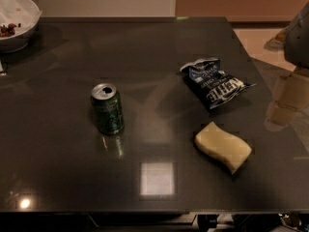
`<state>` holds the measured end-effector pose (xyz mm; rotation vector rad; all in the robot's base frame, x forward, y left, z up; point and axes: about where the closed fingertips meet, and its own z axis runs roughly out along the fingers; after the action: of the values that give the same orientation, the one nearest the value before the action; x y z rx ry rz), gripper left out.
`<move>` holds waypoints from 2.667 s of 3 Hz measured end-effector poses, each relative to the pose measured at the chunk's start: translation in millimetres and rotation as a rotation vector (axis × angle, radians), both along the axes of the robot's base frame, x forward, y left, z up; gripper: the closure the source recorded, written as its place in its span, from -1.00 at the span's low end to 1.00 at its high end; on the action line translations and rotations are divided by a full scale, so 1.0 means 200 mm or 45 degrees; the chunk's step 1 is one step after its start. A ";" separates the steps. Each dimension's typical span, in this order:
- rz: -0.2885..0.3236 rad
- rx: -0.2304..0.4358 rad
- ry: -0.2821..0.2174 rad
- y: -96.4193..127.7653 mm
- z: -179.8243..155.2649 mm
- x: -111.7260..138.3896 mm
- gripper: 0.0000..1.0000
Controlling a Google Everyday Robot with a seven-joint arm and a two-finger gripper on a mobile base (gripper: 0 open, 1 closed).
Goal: Move sponge near green can
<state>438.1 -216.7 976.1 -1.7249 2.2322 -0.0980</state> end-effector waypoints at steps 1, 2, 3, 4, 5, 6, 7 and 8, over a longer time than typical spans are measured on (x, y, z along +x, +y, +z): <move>0.000 0.000 0.000 0.00 0.00 0.00 -1.00; -0.006 0.028 0.023 0.03 -0.02 -0.02 -1.00; 0.003 0.069 0.063 0.11 -0.10 -0.08 -1.00; 0.012 0.099 0.106 0.17 -0.22 -0.13 -1.00; 0.013 0.108 0.121 0.20 -0.36 -0.17 -1.00; 0.032 0.123 0.129 0.22 -0.47 -0.19 -1.00; 0.053 0.129 0.158 0.23 -0.58 -0.22 -1.00; 0.074 0.138 0.201 0.25 -0.68 -0.25 -1.00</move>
Offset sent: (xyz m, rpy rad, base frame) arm -0.0103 0.0120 -0.0141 0.0513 0.0674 -0.0098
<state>388.5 -165.7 840.8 -1.7929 2.2476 0.1754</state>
